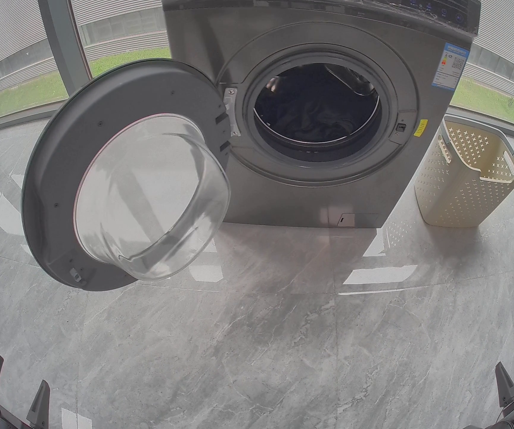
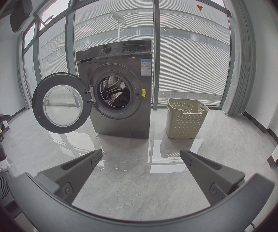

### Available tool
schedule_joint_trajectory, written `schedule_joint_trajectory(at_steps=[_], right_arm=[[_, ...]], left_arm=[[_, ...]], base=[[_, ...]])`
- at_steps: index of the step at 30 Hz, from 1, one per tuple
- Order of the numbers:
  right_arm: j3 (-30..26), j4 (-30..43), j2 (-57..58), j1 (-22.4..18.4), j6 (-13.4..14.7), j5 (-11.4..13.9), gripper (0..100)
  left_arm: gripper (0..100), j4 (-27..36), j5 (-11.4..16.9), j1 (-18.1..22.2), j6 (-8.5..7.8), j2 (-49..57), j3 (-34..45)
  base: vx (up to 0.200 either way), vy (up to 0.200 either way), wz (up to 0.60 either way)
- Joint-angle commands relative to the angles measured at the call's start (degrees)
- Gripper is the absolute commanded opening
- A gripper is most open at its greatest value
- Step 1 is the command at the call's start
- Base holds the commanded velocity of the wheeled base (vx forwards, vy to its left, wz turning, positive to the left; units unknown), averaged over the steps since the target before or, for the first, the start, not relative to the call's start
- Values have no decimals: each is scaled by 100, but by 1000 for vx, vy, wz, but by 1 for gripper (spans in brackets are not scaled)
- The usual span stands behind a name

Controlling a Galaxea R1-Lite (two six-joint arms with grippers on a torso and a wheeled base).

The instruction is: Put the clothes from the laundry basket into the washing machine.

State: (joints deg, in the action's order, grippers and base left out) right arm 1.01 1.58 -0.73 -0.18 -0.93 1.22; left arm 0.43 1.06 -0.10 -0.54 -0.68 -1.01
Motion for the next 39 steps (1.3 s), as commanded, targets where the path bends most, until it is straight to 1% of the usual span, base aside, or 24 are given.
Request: schedule_joint_trajectory(at_steps=[1,5,9,10,11,13,16,17,19,21,22,23,26,27,28,29,30,31,32,34,35,36,37,39], right_arm=[[-40,0,20,1,-4,1,100],[-40,0,20,1,-4,1,100],[-40,0,20,1,5,1,100],[-40,0,12,1,5,1,100],[-40,0,12,1,-4,1,100],[-40,0,12,1,5,1,100],[-40,0,20,1,5,1,100],[-40,0,20,1,5,1,100],[-40,0,20,1,5,1,100],[-40,0,12,1,5,1,100],[-40,0,20,1,5,1,100],[-40,0,12,1,14,10,100],[-40,0,20,1,14,10,100],[-40,0,20,1,5,10,100],[-40,0,20,1,14,1,100],[-40,0,12,1,5,10,100],[-40,0,20,1,5,10,100],[-40,0,20,1,5,10,100],[-40,0,12,1,14,10,100],[-40,0,12,1,14,1,100],[-40,0,12,1,14,1,100],[-40,0,12,1,14,1,100],[-40,0,12,1,14,1,100],[-40,0,20,1,22,-8,100]], left_arm=[[100,1,-1,1,1,68,92],[100,1,-1,1,-17,68,84],[100,1,-27,10,-52,68,92],[100,1,-36,10,-43,68,92],[100,-8,-45,1,10,68,92],[100,-8,-36,10,-17,68,92],[100,-8,-45,19,1,68,92],[100,-16,-45,19,-61,68,101],[100,-8,-80,19,-52,68,101],[100,-16,-80,19,-78,68,101],[100,-16,-71,19,-113,68,92],[100,-16,-62,27,-184,68,92],[100,-25,-18,19,-228,68,75],[100,-131,26,45,-131,-11,-154],[100,-280,79,89,10,-125,-558],[100,-333,96,98,71,-187,-707],[100,-517,193,71,423,-608,-1411],[100,-517,193,71,423,-608,-1411],[100,-526,298,-8,581,-1171,-1832],[100,-561,562,-140,572,-1900,-1841],[100,-561,579,-157,572,-1944,-1832],[100,-632,808,-324,590,-2586,-1797],[100,-728,896,-395,616,-2946,-1815],[100,-1141,1019,-474,660,-3588,-1815]], base=[[0,200,0],[0,200,0],[0,0,0],[0,0,0],[0,0,0],[0,0,0],[0,0,0],[0,0,0],[0,0,0],[0,0,0],[0,0,0],[0,0,0],[0,0,0],[0,0,0],[0,0,0],[0,0,0],[0,0,0],[0,0,0],[0,0,0],[0,0,0],[0,0,0],[0,0,0],[0,0,0],[0,0,0]])
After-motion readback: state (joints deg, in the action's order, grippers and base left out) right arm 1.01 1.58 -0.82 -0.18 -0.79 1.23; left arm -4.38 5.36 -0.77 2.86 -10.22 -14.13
